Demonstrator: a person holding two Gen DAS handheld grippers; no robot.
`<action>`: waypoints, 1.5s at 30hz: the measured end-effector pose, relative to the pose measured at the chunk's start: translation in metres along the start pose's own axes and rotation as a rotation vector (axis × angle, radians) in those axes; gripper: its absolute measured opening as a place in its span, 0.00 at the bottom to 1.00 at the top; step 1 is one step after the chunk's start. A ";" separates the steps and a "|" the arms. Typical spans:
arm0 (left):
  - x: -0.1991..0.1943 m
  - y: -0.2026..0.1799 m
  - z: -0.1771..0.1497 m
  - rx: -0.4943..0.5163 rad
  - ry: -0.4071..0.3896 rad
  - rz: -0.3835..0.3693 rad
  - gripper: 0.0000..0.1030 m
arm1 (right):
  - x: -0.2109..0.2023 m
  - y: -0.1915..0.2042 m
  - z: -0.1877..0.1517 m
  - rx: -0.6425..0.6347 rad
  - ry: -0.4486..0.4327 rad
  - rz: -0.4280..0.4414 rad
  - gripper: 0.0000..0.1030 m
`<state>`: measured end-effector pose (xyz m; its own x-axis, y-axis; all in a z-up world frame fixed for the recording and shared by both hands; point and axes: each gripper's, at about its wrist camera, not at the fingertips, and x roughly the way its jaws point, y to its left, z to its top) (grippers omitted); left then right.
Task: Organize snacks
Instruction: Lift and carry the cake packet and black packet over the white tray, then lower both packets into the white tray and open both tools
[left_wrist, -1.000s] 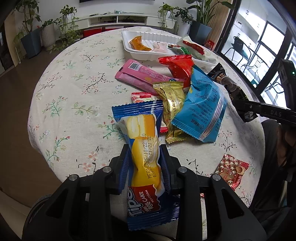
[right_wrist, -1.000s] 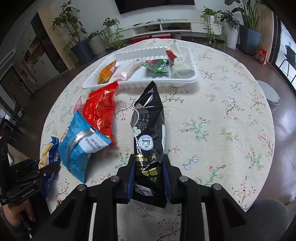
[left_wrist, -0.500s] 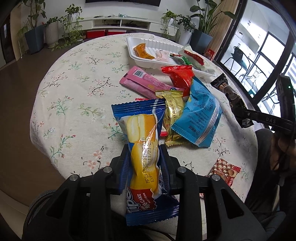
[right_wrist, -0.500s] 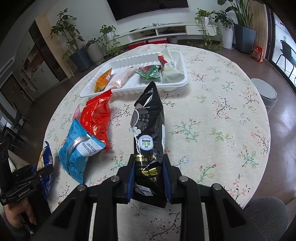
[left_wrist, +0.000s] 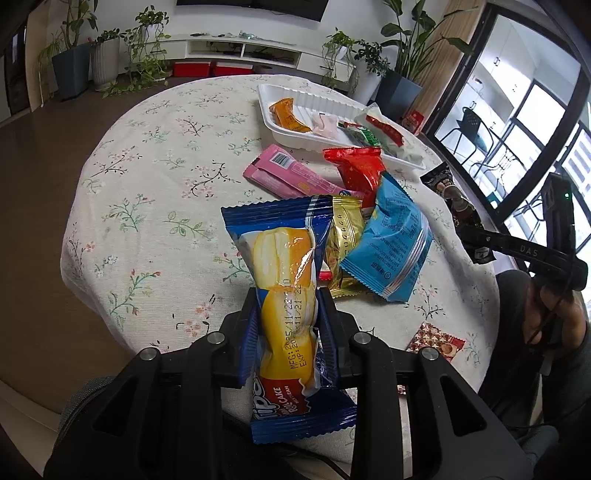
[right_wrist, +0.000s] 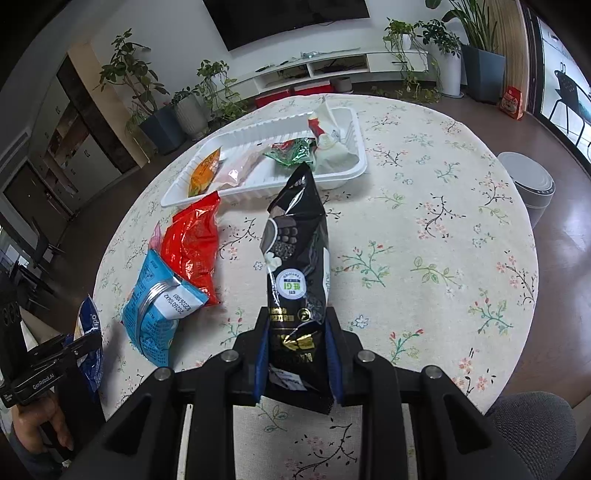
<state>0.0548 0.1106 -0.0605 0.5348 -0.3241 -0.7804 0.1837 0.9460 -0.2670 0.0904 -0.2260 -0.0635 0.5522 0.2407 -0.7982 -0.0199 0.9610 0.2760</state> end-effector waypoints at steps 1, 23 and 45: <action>-0.001 0.001 0.001 -0.004 -0.003 -0.004 0.27 | -0.001 -0.001 0.000 0.001 -0.003 0.001 0.28; -0.004 -0.028 0.197 0.151 -0.116 -0.092 0.27 | -0.038 -0.041 0.106 0.066 -0.168 -0.020 0.28; 0.198 -0.037 0.286 0.164 0.141 -0.039 0.27 | 0.113 0.032 0.183 -0.078 0.032 -0.019 0.28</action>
<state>0.3895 0.0111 -0.0440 0.4063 -0.3458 -0.8458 0.3397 0.9164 -0.2116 0.3045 -0.1927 -0.0468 0.5263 0.2253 -0.8199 -0.0755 0.9728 0.2188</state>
